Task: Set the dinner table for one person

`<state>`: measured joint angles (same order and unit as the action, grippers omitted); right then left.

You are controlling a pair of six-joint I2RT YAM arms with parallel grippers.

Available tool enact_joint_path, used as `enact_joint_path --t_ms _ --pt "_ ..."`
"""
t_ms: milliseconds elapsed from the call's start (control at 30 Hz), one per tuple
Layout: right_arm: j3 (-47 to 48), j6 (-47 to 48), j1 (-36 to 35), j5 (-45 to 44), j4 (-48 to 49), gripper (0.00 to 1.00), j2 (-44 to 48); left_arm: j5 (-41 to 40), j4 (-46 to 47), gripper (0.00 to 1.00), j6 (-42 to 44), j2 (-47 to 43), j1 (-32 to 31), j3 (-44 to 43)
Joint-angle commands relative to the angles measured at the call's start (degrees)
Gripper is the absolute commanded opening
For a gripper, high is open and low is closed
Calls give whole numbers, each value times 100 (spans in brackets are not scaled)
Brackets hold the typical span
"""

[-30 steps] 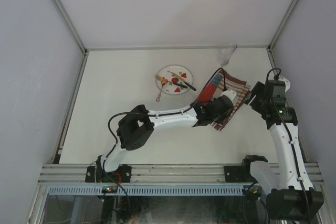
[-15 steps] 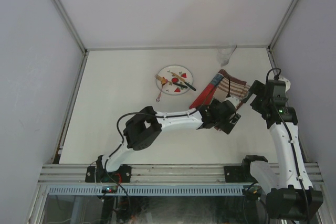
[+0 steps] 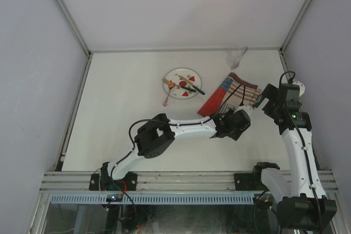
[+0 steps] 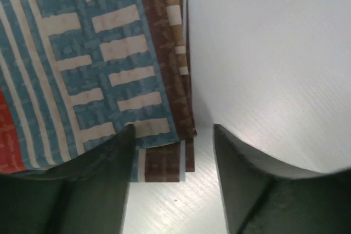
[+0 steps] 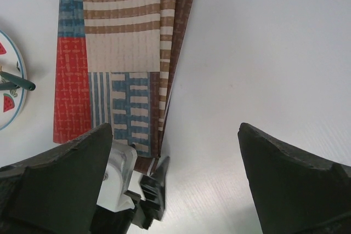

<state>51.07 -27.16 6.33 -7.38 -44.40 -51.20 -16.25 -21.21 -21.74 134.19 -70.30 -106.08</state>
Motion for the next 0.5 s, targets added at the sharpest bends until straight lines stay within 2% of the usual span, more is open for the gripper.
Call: enact_joint_path --t_ms 0,33,333,467 --pt "149 61 31 55 139 97 25 120 -229 52 -139 260 67 -401" --pt "139 61 37 63 134 97 23 127 -231 44 -145 271 62 -419" --pt "87 59 56 99 199 95 42 274 -41 3 -296 149 160 -199" --pt "70 61 53 102 206 95 40 -36 -28 0 -271 -187 164 -65"
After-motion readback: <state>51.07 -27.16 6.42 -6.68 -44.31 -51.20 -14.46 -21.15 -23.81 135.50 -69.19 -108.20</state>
